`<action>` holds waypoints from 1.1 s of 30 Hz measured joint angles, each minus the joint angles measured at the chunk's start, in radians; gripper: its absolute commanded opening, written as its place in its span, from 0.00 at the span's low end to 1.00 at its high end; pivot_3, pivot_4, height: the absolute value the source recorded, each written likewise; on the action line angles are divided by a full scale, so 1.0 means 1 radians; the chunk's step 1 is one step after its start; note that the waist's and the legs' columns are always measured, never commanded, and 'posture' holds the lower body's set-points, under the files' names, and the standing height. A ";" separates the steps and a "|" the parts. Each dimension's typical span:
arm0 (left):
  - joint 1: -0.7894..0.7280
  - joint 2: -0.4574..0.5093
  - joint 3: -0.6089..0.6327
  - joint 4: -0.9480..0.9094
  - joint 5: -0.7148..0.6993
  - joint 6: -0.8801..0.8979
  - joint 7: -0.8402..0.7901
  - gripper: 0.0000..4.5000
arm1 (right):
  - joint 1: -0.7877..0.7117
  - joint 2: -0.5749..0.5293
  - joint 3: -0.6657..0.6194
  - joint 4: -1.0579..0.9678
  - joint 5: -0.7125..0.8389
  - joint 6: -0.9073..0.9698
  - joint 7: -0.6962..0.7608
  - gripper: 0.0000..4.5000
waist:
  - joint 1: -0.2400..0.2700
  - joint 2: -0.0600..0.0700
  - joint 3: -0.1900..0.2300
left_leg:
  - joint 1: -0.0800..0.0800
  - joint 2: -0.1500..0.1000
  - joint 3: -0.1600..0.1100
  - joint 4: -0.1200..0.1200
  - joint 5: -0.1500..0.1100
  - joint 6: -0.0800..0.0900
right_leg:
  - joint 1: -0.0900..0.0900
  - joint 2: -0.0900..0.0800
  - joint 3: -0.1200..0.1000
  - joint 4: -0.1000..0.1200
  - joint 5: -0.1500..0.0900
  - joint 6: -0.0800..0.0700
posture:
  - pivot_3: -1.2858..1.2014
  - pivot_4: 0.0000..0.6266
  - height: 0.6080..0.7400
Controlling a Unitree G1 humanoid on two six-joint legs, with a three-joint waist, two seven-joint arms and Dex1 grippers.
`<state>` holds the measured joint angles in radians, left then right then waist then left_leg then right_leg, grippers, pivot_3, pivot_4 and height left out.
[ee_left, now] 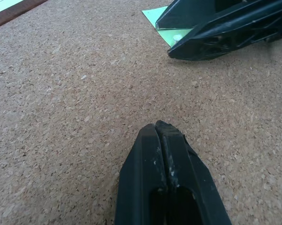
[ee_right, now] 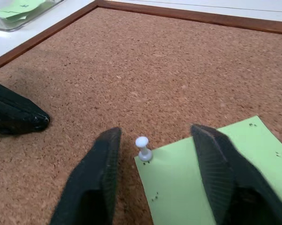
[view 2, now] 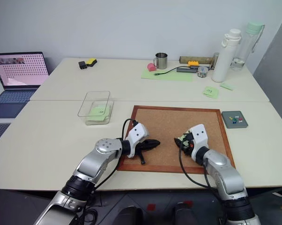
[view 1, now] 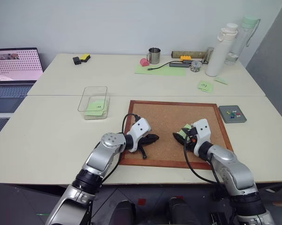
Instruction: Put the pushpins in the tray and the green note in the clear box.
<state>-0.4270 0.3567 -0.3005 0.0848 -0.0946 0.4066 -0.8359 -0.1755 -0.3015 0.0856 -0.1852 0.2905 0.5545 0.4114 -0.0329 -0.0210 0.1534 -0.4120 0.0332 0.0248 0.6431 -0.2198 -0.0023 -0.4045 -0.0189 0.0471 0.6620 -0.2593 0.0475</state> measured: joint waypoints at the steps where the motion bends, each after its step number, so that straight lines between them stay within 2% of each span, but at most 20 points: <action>1: 0.001 0.000 0.000 -0.001 0.000 0.000 0.001 0.00 | -0.001 0.003 0.000 0.001 0.001 0.001 0.001 0.30 | 0.000 0.000 0.000 | 0.000 0.000 0.000 0.000 0.000 0.000 | 0.000 0.000 0.000 0.000 0.000 0.000 | 0.52 0.24 1.00; 8: 0.002 0.000 0.002 -0.001 0.000 0.000 0.005 0.00 | -0.001 0.004 0.000 0.004 -0.001 0.001 0.006 0.02 | 0.000 0.000 0.000 | 0.000 0.000 0.000 0.000 0.000 0.000 | 0.000 0.000 0.000 0.000 0.000 0.000 | 0.52 0.24 1.00; 16: 0.001 0.000 0.002 -0.002 0.000 0.000 0.001 0.00 | 0.000 0.011 -0.030 -0.003 0.033 0.005 0.020 0.02 | 0.000 0.000 0.000 | 0.000 0.000 0.000 0.000 0.000 0.000 | 0.000 0.000 0.000 0.000 0.000 0.000 | 0.52 0.24 1.00; 21: 0.002 0.000 0.002 -0.001 0.000 0.000 -0.002 0.00 | -0.037 0.003 -0.104 -0.144 0.110 0.037 0.020 0.02 | 0.000 0.000 0.000 | -0.001 0.000 -0.001 0.000 0.000 0.000 | 0.000 0.000 0.000 0.000 0.000 0.000 | 0.52 0.24 1.00; 29: 0.002 -0.011 0.013 0.002 -0.008 0.000 -0.002 0.00 | -0.072 -0.114 -0.155 -0.169 0.110 0.058 0.045 0.02 | 0.000 -0.001 0.000 | -0.001 0.000 0.000 0.000 0.000 0.000 | 0.000 0.000 0.000 -0.001 0.000 0.000 | 0.52 0.24 1.00; 30: 0.004 -0.019 0.022 0.004 -0.023 0.002 -0.002 0.08 | -0.076 -0.148 -0.141 -0.169 0.086 0.044 0.065 0.00 | 0.001 -0.001 0.000 | -0.001 0.000 0.000 0.000 0.000 0.000 | 0.000 0.000 -0.001 -0.001 0.000 0.000 | 0.52 0.24 1.00; 31: 0.004 -0.036 0.045 0.004 -0.058 0.035 -0.008 0.10 | -0.075 -0.186 -0.116 -0.169 0.060 0.015 0.093 0.00 | 0.002 -0.001 0.000 | -0.002 0.000 0.000 0.000 0.000 0.000 | -0.001 -0.001 -0.001 -0.001 0.000 0.000 | 0.52 0.24 1.00; 33: 0.007 -0.060 0.089 -0.001 -0.141 0.113 -0.026 0.20 | -0.071 -0.248 -0.074 -0.169 0.019 -0.032 0.152 0.00 | 0.003 -0.001 0.002 | -0.004 -0.001 0.000 0.001 0.000 0.000 | -0.002 -0.001 -0.002 -0.001 0.000 0.000 | 0.52 0.24 1.00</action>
<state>-0.4202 0.2964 -0.2117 0.0836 -0.2354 0.5194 -0.8614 -0.2462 -0.5498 0.0120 -0.3540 0.3095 0.5229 0.5634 -0.0299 -0.0221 0.1550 -0.4159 0.0321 0.0247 0.6442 -0.2198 -0.0022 -0.4061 -0.0198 0.0453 0.6609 -0.2596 0.0477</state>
